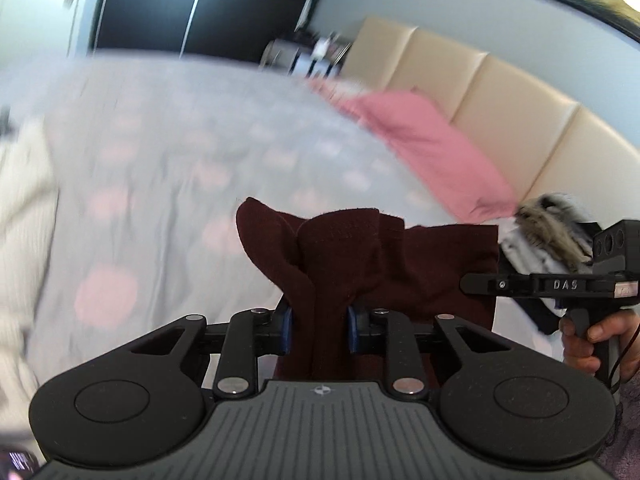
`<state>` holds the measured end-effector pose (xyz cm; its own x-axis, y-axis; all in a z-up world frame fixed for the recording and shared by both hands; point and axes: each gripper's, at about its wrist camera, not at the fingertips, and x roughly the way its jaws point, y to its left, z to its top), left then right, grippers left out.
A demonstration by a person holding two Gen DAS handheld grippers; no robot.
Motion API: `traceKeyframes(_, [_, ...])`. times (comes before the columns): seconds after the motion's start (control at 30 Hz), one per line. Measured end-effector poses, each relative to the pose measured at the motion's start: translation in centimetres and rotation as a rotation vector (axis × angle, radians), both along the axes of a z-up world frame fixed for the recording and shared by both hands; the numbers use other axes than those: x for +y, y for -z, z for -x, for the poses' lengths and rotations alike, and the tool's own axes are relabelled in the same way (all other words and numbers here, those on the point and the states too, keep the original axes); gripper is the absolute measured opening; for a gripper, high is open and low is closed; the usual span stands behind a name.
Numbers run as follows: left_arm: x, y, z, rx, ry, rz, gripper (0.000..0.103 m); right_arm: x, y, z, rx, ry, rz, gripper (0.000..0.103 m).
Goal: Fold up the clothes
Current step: 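Lift the folded shirt with both grippers and carry it toward the clothes stack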
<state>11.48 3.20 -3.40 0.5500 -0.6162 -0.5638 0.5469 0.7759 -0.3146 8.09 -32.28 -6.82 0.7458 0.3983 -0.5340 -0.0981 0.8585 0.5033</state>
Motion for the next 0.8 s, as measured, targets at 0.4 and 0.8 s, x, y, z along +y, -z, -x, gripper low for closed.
traceKeyframes(0.4, [-13.3,-12.7,3.5,-0.208,0.197,0.100,0.022,-10.1,-15.8,7.8,-0.259,0.133,0.170,0.028])
traceKeyframes(0.8, [-37.0,-18.3,6.7,-0.186,0.502,0.166,0.022,-27.4,-27.2,18.1,-0.267,0.456,0.423,0.028])
